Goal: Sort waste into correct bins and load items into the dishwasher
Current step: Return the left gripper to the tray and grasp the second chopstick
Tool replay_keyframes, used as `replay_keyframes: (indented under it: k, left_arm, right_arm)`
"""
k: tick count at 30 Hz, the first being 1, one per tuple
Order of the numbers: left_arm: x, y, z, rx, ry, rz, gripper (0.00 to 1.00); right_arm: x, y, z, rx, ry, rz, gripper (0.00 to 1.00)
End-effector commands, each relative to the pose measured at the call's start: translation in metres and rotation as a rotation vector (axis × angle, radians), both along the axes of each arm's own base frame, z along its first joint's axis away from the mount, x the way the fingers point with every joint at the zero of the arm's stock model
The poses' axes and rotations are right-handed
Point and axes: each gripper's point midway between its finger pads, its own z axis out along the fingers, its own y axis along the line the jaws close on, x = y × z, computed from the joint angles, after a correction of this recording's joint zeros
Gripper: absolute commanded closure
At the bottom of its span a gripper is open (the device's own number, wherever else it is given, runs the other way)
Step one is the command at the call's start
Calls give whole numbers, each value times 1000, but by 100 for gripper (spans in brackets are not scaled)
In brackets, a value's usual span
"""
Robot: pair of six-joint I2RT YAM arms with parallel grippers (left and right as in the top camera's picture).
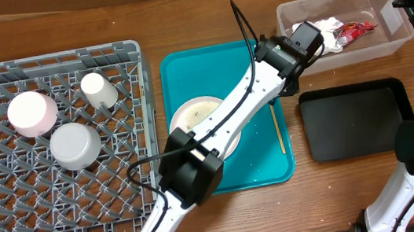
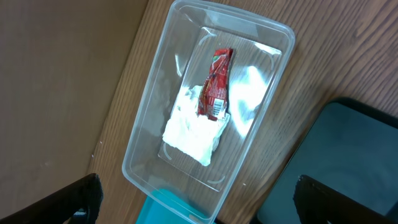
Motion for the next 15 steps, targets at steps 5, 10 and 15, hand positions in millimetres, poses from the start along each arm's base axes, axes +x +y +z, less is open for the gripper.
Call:
replay_keyframes:
  k: [5, 10, 15]
  left_arm:
    - [14, -5, -29, -10, -14, 69, 53]
    - [19, -13, -31, -37, -35, 67, 53]
    - [17, -10, -50, -3, -7, 67, 55]
  right_arm:
    - [0, -3, 1, -10, -3, -6, 0]
    - [0, -3, 1, -10, -3, -6, 0]
    - [0, -3, 1, -10, -2, -6, 0]
